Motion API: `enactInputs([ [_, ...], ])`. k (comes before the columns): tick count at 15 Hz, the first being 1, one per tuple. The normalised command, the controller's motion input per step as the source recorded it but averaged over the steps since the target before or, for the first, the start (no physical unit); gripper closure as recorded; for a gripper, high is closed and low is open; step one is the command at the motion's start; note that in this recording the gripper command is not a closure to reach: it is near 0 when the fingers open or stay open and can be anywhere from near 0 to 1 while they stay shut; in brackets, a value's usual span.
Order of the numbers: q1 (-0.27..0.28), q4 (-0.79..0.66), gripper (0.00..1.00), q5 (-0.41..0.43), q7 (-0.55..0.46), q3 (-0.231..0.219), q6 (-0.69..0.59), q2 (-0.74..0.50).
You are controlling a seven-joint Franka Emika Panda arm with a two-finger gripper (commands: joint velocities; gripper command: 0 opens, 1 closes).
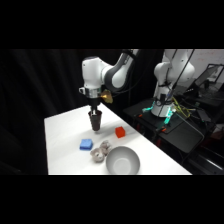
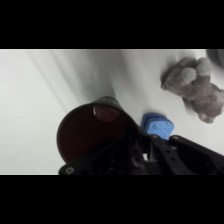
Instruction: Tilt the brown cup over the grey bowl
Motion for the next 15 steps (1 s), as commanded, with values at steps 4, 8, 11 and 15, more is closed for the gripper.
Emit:
enactInputs([
  [4,0.099,-0.06,0.20,-0.138,0.19,-0.088,0.21,0.06],
  [8,0.092,-0.06,0.13,-0.098,0.15,-0.110,0.14,-0.05],
  [11,0.098,-0.07,0.00,-0.102,0.16,-0.111,0.11,-0.07],
  [15,0.116,-0.06,0.00,-0.106,0.17,-0.095,0.06,-0.10],
])
